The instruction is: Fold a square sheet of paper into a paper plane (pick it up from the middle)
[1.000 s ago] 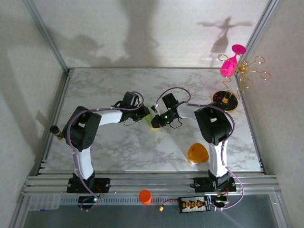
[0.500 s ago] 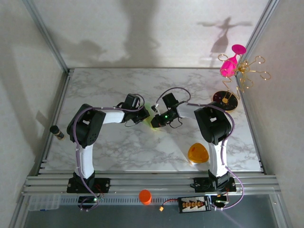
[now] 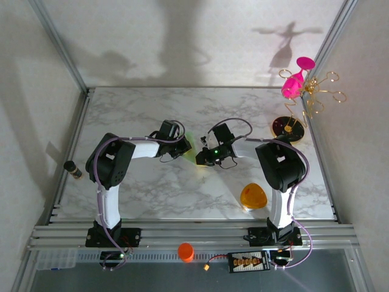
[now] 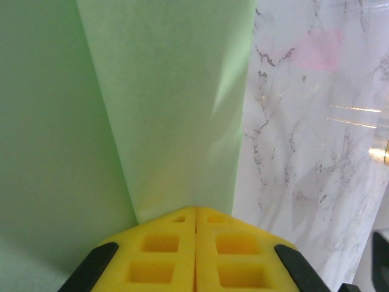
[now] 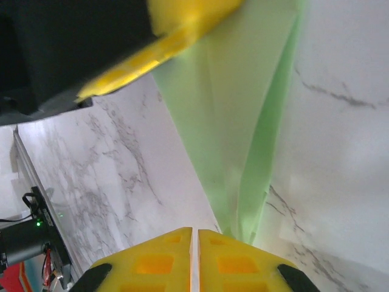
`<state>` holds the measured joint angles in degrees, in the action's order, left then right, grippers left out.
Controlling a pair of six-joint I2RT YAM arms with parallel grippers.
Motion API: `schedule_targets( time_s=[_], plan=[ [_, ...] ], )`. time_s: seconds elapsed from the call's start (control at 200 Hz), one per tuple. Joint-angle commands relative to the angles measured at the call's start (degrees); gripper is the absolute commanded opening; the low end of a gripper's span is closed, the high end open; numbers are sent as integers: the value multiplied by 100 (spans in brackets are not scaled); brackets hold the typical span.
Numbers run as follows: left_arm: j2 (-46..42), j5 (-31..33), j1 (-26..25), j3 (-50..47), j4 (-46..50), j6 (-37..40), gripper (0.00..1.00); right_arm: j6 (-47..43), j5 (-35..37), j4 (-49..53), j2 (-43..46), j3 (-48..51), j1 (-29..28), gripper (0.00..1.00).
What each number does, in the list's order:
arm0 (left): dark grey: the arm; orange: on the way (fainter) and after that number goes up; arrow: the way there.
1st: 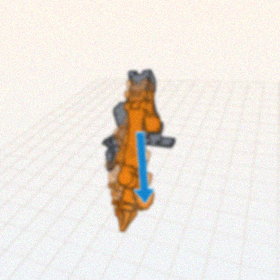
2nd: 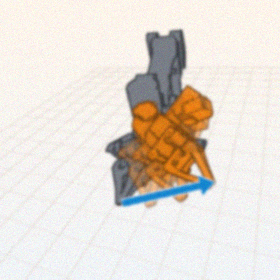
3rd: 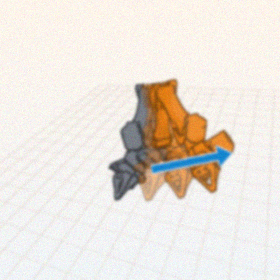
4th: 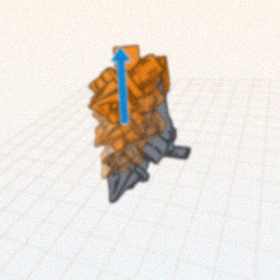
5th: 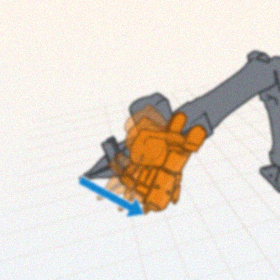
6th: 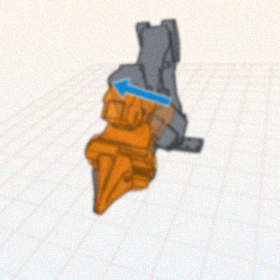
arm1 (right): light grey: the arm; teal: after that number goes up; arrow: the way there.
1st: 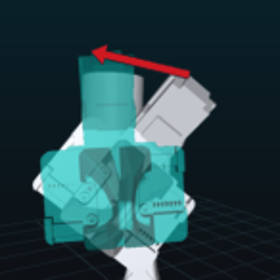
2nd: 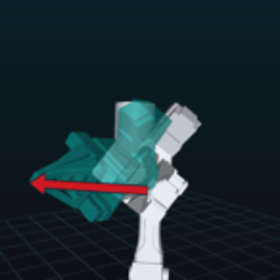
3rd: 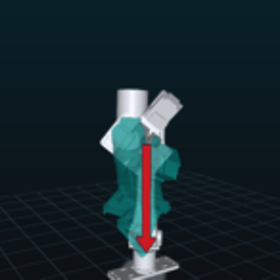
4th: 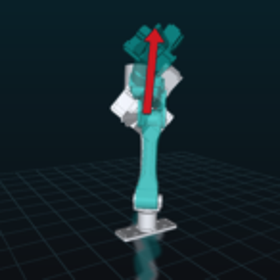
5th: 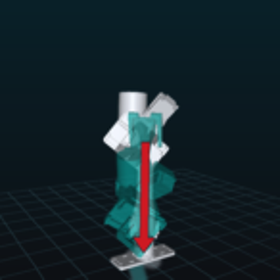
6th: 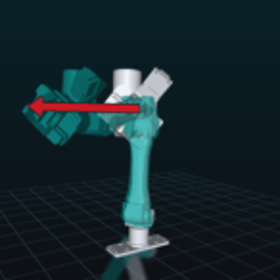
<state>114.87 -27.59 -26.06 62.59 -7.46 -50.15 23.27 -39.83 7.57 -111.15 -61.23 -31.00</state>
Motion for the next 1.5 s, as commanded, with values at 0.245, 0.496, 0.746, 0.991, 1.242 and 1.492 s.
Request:
schedule_targets(
  time_s=[0.245, 0.496, 0.746, 0.991, 1.242, 1.492],
  plan=[
    [282, 437, 32, -86, 518, -39, 7, 33, 426, 154, -336, 10, 31, 10],
    [263, 439, 31, -80, 562, -21, 7, 68, 232, -221, 300, -231, 67, 11],
    [264, 439, 23, -71, 578, -30, 7, 82, 351, -212, -65, -481, 34, 11],
    [343, 505, 5, -54, 691, -113, 7, -137, 338, 124, -421, -618, -63, 11],
    [453, 876, -39, 60, 1088, -326, 7, -267, 749, 431, -547, -564, -103, 11],
    [333, 790, -39, 204, 1051, -275, 8, -357, 924, 598, -665, -560, -101, 11]
  ],
)
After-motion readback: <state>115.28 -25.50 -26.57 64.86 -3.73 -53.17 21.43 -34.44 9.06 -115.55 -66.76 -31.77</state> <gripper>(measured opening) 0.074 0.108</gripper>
